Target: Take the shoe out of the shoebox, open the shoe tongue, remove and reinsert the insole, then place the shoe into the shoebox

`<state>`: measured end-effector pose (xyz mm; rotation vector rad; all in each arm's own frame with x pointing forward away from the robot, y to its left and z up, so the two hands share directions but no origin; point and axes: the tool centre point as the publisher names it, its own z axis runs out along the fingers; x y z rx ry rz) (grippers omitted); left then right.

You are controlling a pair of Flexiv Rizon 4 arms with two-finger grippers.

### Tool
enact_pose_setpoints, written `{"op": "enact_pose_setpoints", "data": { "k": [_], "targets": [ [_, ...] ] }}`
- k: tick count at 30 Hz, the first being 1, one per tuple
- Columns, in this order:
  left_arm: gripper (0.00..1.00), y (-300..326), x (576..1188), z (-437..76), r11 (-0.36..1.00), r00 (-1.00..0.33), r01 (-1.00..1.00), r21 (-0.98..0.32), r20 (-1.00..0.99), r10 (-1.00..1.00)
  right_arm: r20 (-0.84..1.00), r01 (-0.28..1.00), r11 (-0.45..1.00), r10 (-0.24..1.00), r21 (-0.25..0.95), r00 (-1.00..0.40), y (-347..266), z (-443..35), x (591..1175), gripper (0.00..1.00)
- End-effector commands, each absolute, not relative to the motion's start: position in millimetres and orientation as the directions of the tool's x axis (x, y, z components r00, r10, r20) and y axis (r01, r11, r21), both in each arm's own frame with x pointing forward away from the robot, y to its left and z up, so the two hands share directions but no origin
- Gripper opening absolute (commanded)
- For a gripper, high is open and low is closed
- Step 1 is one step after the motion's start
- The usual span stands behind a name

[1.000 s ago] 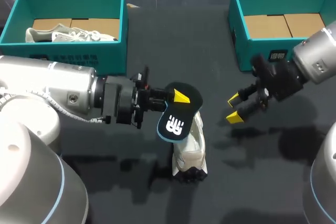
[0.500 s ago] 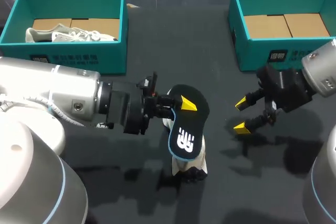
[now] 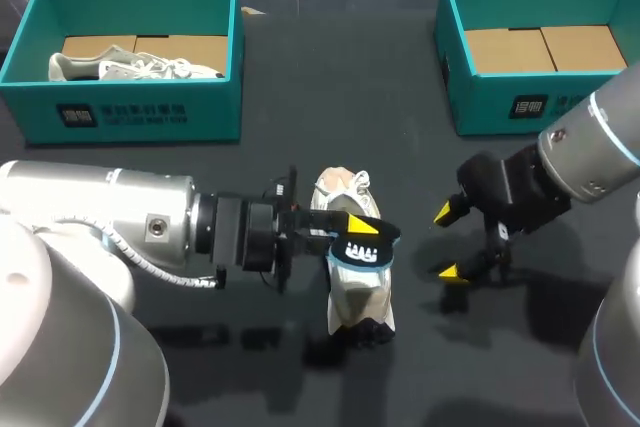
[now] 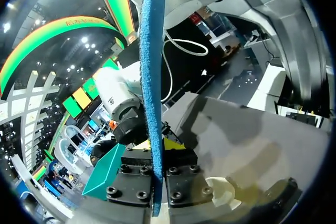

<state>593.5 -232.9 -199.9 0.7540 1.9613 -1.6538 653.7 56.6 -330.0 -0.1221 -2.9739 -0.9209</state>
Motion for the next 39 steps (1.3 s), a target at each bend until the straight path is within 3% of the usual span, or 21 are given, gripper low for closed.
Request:
{"op": "enact_pose_setpoints", "data": {
  "k": [1,23,39],
  "targets": [
    [0.00,-240.9,588.1,-211.5,0.159,-0.733,0.678,-0.718,-0.676,0.073,0.036,0.083,0.845,0.075,0.529,-0.997,66.5,-348.2,649.5,1.00],
    [0.00,-224.0,602.8,-237.8,0.184,-0.776,0.624,-0.760,-0.629,0.033,0.028,0.046,0.817,0.037,0.575,-0.999,79.4,-361.2,643.9,1.00],
    [0.00,-211.8,604.5,-254.1,0.216,-0.796,0.596,-0.774,-0.604,0.033,0.023,0.053,0.841,0.048,0.539,-0.999,102.8,-356.6,637.2,1.00]
  ]
}}
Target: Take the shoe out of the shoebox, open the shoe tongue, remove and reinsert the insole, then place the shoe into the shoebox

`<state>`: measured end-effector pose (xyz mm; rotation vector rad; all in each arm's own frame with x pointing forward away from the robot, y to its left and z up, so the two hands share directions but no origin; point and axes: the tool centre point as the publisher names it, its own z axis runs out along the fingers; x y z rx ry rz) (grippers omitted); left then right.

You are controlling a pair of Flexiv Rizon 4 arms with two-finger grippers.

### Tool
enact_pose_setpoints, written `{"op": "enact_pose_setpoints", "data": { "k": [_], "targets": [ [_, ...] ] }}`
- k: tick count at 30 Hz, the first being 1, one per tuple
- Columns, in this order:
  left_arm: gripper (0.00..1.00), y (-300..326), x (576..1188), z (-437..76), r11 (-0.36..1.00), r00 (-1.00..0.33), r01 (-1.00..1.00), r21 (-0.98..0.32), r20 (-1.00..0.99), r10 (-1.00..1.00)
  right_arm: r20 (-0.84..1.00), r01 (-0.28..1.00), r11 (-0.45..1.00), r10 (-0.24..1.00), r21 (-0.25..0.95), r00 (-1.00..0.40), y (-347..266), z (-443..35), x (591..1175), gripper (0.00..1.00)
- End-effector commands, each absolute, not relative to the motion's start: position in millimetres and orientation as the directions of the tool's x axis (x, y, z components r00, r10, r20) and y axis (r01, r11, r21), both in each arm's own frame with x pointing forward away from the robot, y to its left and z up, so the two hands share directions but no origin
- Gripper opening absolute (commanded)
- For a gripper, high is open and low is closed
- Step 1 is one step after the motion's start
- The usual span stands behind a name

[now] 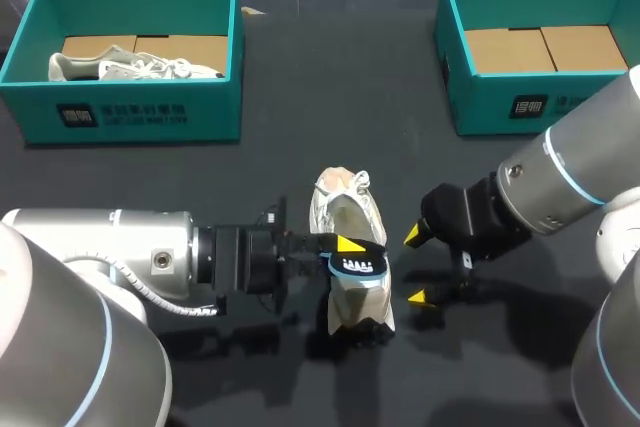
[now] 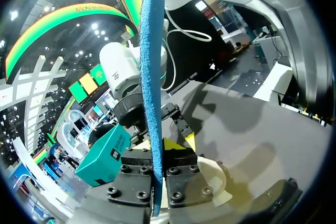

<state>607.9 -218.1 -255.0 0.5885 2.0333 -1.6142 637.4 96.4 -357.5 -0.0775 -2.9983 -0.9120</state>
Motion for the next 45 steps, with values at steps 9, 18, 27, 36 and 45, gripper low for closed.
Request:
{"op": "enact_pose_setpoints", "data": {
  "k": [9,18,27,36,45],
  "targets": [
    [0.00,-209.7,604.6,-259.1,0.217,-0.815,0.569,-0.794,-0.580,0.014,0.031,0.050,0.845,0.039,0.532,-0.999,108.7,-356.7,635.1,1.00],
    [0.00,-210.7,603.6,-261.2,0.213,-0.816,0.567,-0.795,-0.577,0.021,0.031,0.036,0.854,0.024,0.519,-0.999,111.3,-360.5,633.0,1.00],
    [0.00,-206.1,603.8,-262.4,0.199,-0.826,0.555,-0.807,-0.564,0.015,0.029,0.041,0.843,0.031,0.537,-0.999,113.1,-361.8,630.5,1.00],
    [0.00,-207.9,604.5,-264.0,0.195,-0.836,0.541,-0.818,-0.549,0.014,0.029,0.041,0.843,0.031,0.537,-0.999,113.1,-361.8,630.5,1.00],
    [0.00,-218.9,609.9,-270.9,0.181,-0.881,0.467,-0.865,-0.472,0.020,0.029,0.041,0.843,0.031,0.537,-0.999,113.1,-361.8,630.5,1.00]
  ]
}}
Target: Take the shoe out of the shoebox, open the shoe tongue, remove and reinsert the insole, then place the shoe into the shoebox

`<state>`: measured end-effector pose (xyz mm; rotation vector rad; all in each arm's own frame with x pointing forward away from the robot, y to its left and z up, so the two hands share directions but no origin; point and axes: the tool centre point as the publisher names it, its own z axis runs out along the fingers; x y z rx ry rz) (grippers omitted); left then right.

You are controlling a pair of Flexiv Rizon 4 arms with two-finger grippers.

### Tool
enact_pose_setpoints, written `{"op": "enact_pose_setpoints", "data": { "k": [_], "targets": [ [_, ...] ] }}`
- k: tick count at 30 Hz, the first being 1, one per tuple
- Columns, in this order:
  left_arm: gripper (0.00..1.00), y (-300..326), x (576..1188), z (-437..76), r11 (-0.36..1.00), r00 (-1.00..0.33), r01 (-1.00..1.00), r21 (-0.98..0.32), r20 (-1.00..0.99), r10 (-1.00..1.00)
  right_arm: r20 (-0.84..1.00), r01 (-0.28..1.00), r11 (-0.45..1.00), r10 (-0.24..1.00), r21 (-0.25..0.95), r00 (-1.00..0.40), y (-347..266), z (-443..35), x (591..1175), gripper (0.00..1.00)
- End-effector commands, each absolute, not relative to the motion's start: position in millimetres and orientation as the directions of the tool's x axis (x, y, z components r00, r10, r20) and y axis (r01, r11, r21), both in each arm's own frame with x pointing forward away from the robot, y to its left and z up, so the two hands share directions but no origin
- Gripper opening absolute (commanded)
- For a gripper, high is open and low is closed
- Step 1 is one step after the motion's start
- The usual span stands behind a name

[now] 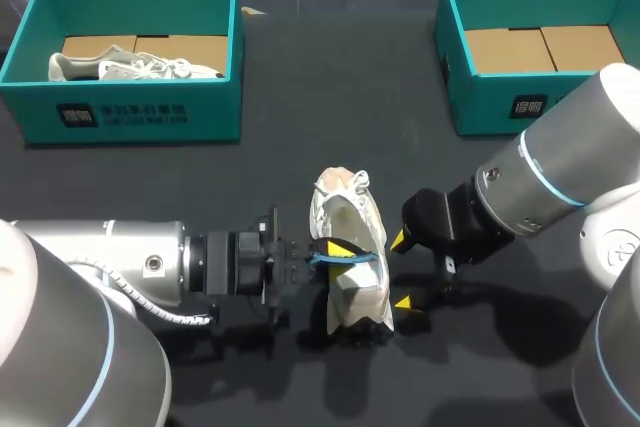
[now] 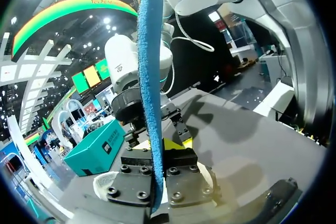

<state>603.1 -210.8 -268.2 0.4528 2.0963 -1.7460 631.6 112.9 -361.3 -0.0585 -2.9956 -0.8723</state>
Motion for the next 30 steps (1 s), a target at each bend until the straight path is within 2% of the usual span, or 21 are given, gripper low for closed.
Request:
{"op": "enact_pose_setpoints", "data": {
  "k": [1,14,30],
  "targets": [
    [0.00,-219.6,609.8,-270.4,0.179,-0.884,0.463,-0.868,-0.467,0.020,0.029,0.041,0.843,0.031,0.537,-0.999,113.1,-361.8,630.5,1.00],
    [0.00,-222.8,595.1,-248.5,0.136,-0.884,0.466,-0.874,-0.467,0.030,0.029,0.041,0.843,0.031,0.537,-0.999,113.1,-361.8,630.5,1.00],
    [0.00,-241.4,596.5,-262.6,0.123,-0.889,0.456,-0.881,-0.458,0.017,0.029,0.041,0.843,0.031,0.537,-0.999,113.1,-361.8,630.5,1.00]
  ]
}}
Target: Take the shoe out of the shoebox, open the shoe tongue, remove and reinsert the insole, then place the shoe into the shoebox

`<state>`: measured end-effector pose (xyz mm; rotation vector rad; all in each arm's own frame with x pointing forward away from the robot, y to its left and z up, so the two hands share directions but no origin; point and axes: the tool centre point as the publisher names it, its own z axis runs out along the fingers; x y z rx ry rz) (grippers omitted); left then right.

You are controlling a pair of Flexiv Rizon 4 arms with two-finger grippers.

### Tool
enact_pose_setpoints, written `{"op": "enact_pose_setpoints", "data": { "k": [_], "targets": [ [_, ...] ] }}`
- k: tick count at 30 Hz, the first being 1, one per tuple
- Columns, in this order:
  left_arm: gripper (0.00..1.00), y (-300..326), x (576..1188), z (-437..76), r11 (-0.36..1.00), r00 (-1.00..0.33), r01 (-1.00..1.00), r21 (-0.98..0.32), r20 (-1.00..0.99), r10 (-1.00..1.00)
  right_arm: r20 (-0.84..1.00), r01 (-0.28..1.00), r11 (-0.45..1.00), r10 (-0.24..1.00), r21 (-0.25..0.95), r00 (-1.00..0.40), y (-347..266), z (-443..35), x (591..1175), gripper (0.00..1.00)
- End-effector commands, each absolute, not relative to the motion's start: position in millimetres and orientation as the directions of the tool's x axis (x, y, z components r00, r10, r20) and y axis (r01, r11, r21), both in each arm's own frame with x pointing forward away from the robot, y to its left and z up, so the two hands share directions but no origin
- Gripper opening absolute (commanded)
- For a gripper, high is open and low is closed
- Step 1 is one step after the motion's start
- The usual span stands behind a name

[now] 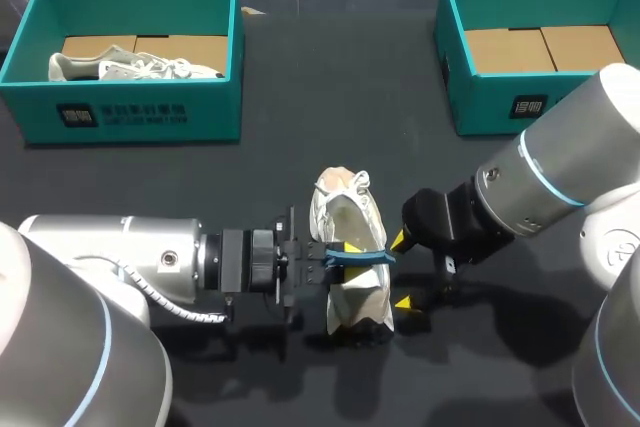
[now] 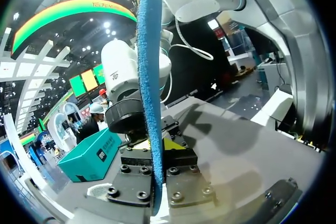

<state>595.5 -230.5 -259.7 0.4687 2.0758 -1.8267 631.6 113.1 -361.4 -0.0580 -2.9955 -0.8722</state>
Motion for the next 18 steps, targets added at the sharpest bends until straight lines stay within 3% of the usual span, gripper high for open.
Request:
{"op": "enact_pose_setpoints", "data": {
  "k": [1,18],
  "targets": [
    [0.00,-241.4,596.5,-262.6,0.123,-0.889,0.456,-0.881,-0.458,0.017,0.029,0.041,0.843,0.031,0.537,-0.999,113.1,-361.8,630.5,1.00],
    [0.00,-255.3,591.8,-256.8,0.145,-0.885,0.463,-0.875,-0.465,0.017,0.029,0.041,0.843,0.031,0.537,-0.999,113.1,-361.8,630.5,1.00]
  ]
}}
